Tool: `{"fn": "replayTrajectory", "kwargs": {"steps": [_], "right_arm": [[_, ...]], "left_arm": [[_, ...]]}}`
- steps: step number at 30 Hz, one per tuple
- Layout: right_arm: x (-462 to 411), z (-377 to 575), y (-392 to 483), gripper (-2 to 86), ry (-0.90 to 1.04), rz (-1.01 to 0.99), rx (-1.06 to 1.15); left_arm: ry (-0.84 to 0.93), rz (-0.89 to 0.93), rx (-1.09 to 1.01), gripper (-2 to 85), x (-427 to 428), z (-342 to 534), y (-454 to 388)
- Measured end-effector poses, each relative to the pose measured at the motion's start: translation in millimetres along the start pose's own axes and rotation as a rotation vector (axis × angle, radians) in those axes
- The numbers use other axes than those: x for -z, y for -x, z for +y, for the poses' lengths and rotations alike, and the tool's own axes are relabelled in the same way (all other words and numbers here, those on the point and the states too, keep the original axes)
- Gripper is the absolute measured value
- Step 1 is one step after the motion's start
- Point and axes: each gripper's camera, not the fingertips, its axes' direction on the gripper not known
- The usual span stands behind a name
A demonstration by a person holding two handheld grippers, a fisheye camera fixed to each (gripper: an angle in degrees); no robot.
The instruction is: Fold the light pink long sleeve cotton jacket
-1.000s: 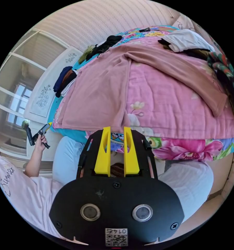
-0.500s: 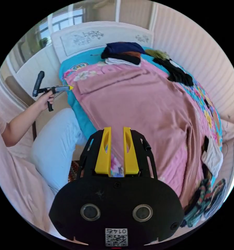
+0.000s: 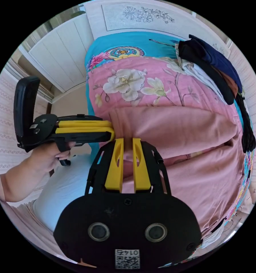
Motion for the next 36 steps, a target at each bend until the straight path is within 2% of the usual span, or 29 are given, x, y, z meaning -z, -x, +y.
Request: {"fn": "replayTrajectory", "kwargs": {"steps": [5, 10, 14, 17, 21, 23, 25, 29, 32, 36], "right_arm": [[19.2, -16.7, -9.3, 0.9, -0.081, -0.082, 0.008], [63.2, -47.6, -17.6, 0.3, -0.323, -0.151, 0.017], [81.5, -74.7, -26.8, 0.3, -0.435, -0.164, -0.008], [83.1, -100.8, -37.6, 0.5, -0.473, -0.137, -0.038], [70.1, -118.7, -62.0, 1.3, -0.385, -0.170, -0.099], [74.4, -103.6, -67.8, 1.9, -0.405, -0.198, -0.080], [79.8, -65.8, -76.7, 3.4, -0.375, -0.199, -0.045], [94.4, 37.3, -102.2, 5.5, -0.347, -0.193, -0.119], [111.5, 148.5, -122.9, 6.5, -0.293, -0.098, -0.323], [135.6, 291.5, -133.4, 7.8, -0.175, 0.114, -0.699]], "left_arm": [[-0.092, 0.055, -0.005, -0.9, 37.6, -12.8, 11.0], [-0.271, 0.004, -0.091, -1.0, 103.8, -60.3, 19.7], [-0.308, -0.095, -0.139, -1.0, 124.8, -101.8, 28.3], [-0.260, -0.171, -0.107, -1.0, 114.0, -133.7, 45.2], [-0.066, -0.257, 0.026, -0.8, 60.4, -162.2, 86.7], [0.045, -0.282, 0.079, -0.6, 36.6, -162.5, 102.3], [0.008, -0.218, 0.129, 0.2, 36.4, -155.4, 107.3], [-0.091, -0.288, 0.042, 1.6, 64.4, -125.5, 76.8], [-0.063, -0.098, -0.065, 2.8, 67.0, -80.5, 33.1], [0.075, 0.181, -0.231, 5.3, 19.0, -16.0, -51.8]]}}
